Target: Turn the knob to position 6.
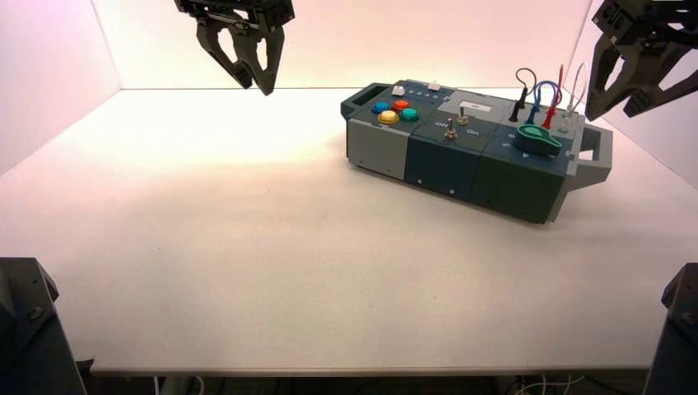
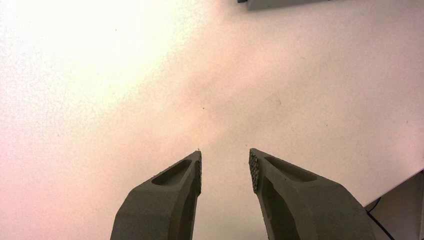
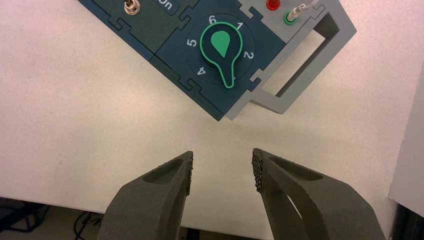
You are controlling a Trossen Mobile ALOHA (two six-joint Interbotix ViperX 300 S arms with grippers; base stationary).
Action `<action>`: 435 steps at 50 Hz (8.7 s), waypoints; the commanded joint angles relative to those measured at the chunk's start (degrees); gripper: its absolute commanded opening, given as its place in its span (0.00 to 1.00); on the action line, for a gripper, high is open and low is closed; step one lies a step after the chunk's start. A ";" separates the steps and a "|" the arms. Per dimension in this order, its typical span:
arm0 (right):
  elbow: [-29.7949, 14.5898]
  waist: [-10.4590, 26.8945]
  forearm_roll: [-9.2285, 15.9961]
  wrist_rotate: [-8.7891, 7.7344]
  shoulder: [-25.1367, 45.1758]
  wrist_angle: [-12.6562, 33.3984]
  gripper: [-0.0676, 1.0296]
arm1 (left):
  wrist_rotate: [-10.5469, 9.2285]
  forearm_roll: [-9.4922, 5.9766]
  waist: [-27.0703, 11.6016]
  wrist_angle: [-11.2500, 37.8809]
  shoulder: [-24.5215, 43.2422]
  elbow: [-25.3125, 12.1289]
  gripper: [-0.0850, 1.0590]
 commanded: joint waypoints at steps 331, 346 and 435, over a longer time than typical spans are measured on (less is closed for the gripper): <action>-29.27 2.90 -0.53 -0.79 40.43 -4.31 0.04 | 1.05 0.00 -1.32 2.64 2.72 -3.43 0.50; -30.32 2.64 -1.05 -0.79 37.35 -2.72 0.04 | 1.05 0.00 -1.32 2.90 2.72 -3.52 0.50; -25.58 -3.25 -1.76 -0.62 37.44 -4.48 0.04 | 1.05 0.00 -2.02 3.60 3.25 -3.60 0.50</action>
